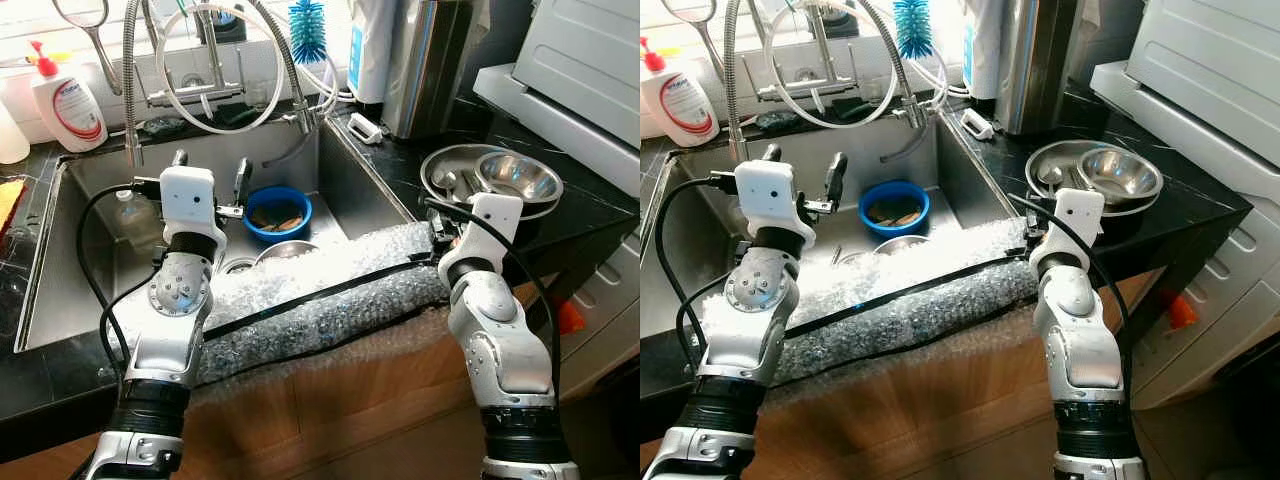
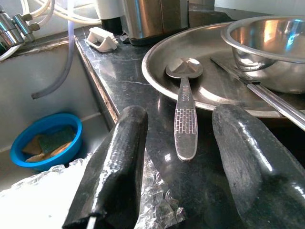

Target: Kitchen organization

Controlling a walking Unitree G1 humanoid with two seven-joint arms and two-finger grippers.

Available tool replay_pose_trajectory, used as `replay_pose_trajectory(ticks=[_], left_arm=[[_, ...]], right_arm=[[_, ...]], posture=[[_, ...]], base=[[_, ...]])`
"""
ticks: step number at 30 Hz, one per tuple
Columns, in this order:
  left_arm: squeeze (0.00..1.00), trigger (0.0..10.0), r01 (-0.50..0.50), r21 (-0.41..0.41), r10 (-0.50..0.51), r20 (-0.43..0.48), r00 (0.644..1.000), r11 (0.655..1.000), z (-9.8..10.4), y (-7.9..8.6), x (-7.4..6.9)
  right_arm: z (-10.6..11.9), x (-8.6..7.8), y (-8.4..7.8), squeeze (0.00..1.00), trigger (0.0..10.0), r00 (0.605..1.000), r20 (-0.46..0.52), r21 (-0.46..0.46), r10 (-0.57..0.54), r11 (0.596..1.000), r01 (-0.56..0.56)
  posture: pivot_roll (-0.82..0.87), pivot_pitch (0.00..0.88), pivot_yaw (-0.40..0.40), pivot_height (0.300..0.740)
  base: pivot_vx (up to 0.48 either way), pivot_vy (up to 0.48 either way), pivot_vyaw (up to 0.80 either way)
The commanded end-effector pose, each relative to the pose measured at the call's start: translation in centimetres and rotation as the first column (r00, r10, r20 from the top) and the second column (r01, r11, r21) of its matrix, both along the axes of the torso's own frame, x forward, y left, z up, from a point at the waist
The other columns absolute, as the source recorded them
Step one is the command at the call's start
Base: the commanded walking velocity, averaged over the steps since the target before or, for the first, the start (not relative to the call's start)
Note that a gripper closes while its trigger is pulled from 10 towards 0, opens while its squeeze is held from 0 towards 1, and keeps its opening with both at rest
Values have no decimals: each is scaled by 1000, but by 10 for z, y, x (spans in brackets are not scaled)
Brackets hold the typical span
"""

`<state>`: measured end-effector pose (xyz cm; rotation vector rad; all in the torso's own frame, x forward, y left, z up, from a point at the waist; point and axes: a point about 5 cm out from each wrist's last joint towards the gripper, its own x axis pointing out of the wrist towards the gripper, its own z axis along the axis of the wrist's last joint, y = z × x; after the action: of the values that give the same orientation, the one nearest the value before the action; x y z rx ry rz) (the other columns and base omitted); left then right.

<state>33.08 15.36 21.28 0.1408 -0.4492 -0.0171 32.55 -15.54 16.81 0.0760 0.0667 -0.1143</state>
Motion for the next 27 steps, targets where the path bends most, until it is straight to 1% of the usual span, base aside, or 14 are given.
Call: replay_pose_trajectory(ticks=[1,2,3,4,5,6,23,27], left_arm=[[0,10000,1,26,-2,17,1000,1000,5,-3,0],[0,10000,2,27,-2,17,1000,1000,5,-3,0],[0,10000,2,26,-3,17,1000,1000,5,-3,0],[0,10000,3,26,-3,17,1000,1000,5,-3,0],[0,10000,4,25,-4,17,1000,1000,5,-3,0],[0,10000,4,24,-5,17,1000,1000,5,-3,0],[0,10000,5,25,-5,17,1000,1000,4,-3,0],[0,10000,5,24,-6,19,1000,1000,5,-3,0]], right_arm=[[2,2,0,0,4941,1000,7,7,-3,1000,2],[2,2,0,0,4941,1000,7,7,-2,1000,2],[2,2,0,0,2706,1000,7,8,-3,1000,3],[2,2,0,0,2706,1000,6,8,-3,1000,3],[2,2,0,0,667,1000,5,8,-4,1000,4],[1,2,0,0,0,1000,3,8,-5,1000,5],[3,4,2,0,0,1000,14,11,-3,1000,3],[5,4,2,0,0,999,33,13,-5,1000,4]], posture=[[-118,41,23,740],[-118,41,23,740],[-119,40,24,740],[-119,40,24,740],[-119,40,24,740],[-119,40,24,740],[-115,33,22,740],[-115,26,22,740]], base=[[0,0,0],[0,0,0],[0,0,0],[0,0,0],[0,0,0],[0,0,0],[0,0,0],[0,0,0]])
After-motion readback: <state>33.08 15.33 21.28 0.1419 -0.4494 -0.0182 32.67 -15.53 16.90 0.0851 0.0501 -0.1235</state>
